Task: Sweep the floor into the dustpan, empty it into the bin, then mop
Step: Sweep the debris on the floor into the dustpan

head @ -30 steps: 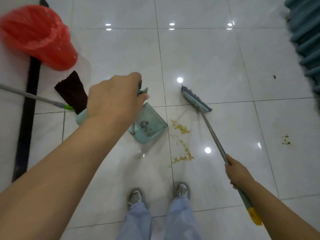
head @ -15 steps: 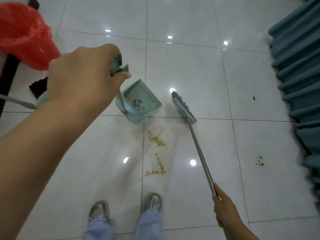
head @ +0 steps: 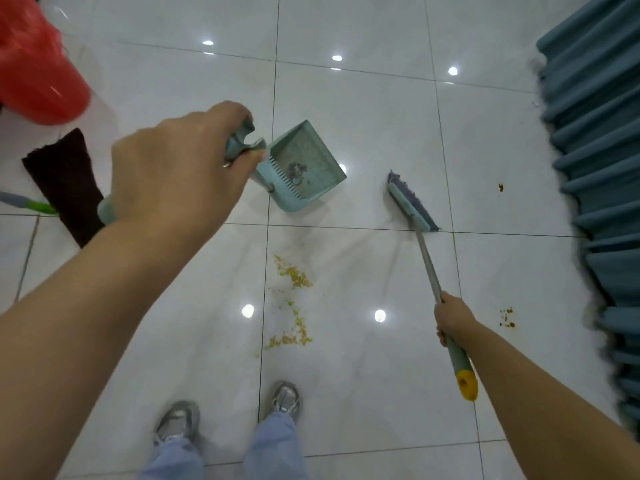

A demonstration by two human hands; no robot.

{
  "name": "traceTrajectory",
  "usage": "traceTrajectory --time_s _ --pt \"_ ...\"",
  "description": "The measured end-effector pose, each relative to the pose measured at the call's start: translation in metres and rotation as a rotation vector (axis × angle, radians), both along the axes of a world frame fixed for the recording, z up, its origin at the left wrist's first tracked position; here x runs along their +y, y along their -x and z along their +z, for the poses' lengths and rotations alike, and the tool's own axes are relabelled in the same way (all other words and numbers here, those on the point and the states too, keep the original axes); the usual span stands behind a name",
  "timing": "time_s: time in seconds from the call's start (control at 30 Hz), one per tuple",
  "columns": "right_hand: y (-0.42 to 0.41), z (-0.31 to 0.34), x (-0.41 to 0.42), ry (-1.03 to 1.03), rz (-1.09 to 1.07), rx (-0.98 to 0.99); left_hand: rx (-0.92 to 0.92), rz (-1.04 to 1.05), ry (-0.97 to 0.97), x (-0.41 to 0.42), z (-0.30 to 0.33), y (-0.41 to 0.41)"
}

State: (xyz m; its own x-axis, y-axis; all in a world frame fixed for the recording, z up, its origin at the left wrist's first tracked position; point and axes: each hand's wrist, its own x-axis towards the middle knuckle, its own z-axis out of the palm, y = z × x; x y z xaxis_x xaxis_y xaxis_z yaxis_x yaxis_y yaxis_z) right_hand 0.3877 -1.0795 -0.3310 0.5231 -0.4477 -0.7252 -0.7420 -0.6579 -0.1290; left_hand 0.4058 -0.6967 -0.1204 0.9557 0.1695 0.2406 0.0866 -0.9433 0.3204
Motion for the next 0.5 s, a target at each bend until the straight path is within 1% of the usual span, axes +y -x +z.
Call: traceTrajectory --time_s 0.1,0.23,0.33,0.5 --pt "0.029 0.011 -0.003 0.011 0.078 0.05 -0.017 -0.023 -0.001 0.001 -0.005 -0.002" --pt "0.088 0.036 0.001 -0.032 0.113 0.117 -0.059 -0.097 -0.035 0.019 -0.014 0.009" --pt "0.127 0.049 0.011 -0.094 0.093 0.145 -0.044 -0.125 -0.02 0.041 -0.019 0.024" --pt "0.173 0.049 0.053 -0.093 0.099 0.138 -0.023 -0.18 -0.033 0.075 -0.015 0.046"
